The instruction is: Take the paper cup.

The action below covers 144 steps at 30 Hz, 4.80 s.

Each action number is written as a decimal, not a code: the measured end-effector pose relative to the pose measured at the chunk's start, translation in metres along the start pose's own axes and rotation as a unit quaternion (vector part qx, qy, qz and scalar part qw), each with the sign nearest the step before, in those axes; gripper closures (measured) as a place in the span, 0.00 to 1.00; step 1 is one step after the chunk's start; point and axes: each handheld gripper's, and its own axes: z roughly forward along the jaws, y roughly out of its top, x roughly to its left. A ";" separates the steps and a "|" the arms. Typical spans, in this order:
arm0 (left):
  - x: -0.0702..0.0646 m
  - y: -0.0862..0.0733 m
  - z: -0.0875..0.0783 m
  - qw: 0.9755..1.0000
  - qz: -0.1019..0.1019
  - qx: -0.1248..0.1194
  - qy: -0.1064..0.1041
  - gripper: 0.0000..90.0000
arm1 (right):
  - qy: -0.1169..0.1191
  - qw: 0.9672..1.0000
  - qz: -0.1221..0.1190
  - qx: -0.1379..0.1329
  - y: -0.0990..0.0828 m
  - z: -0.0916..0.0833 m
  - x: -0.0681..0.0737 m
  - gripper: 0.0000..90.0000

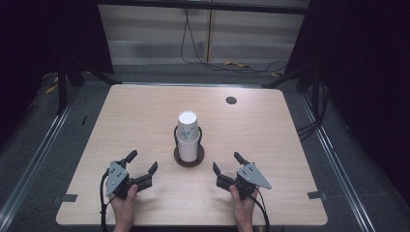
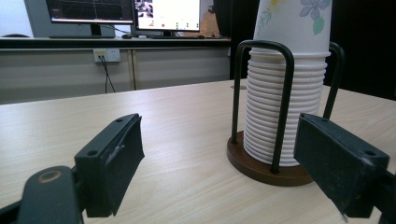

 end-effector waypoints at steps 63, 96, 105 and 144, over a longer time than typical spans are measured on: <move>-0.009 0.002 -0.003 0.996 0.013 0.023 -0.082 0.17 | 0.151 0.988 -0.012 0.024 0.098 0.049 0.017 0.19; -0.009 0.001 -0.003 0.996 0.007 0.022 -0.081 0.17 | 0.175 0.983 -0.021 0.048 0.128 0.107 0.029 0.27; -0.009 0.001 -0.003 0.996 0.008 0.023 -0.081 0.17 | 0.177 0.982 -0.021 0.054 0.128 0.114 0.032 0.31; -0.008 0.002 -0.003 0.996 0.011 0.027 -0.079 0.17 | 0.179 0.983 -0.003 0.045 0.139 0.113 0.029 0.38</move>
